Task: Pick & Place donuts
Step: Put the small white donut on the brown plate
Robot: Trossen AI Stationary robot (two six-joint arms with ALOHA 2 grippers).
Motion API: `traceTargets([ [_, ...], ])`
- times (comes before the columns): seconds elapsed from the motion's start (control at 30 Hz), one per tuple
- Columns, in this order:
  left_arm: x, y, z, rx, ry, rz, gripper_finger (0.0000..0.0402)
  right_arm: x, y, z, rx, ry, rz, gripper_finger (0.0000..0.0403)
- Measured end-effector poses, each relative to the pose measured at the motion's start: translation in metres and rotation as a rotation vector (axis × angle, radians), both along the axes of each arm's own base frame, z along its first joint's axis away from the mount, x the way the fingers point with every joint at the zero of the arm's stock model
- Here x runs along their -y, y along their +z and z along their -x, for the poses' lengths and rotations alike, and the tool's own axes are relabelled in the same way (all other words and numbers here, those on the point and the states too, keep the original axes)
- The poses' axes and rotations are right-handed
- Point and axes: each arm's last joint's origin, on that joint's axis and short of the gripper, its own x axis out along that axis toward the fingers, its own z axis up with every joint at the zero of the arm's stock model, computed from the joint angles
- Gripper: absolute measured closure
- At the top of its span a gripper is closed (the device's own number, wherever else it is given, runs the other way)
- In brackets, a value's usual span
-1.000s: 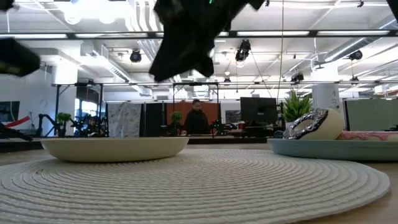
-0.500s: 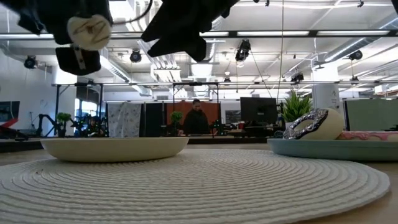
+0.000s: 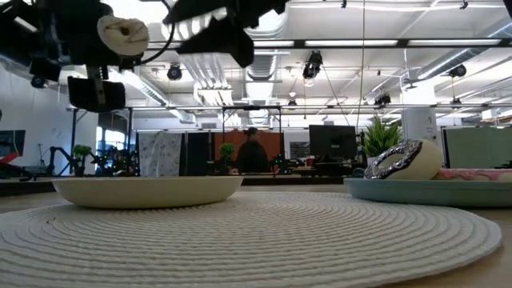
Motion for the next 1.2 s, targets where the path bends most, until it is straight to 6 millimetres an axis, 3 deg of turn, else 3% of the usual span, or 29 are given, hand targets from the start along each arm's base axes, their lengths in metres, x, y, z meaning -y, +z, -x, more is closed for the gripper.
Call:
traceTargets([
  [0.33, 0.0, -0.003, -0.002, 0.013, 0.003, -0.072, 0.0401, 0.002, -0.005, -0.008, 0.018, 0.048, -0.029, 0.0188],
  [0.97, -0.001, -0.001, -0.03, 0.013, -0.009, -0.166, 0.0401, 0.005, -0.006, -0.008, 0.012, 0.1, 0.013, 0.0189],
  [1.2, -0.005, -0.001, -0.031, 0.026, 0.007, -0.174, 0.0401, 0.006, -0.007, -0.007, -0.002, 0.115, 0.003, 0.0213],
])
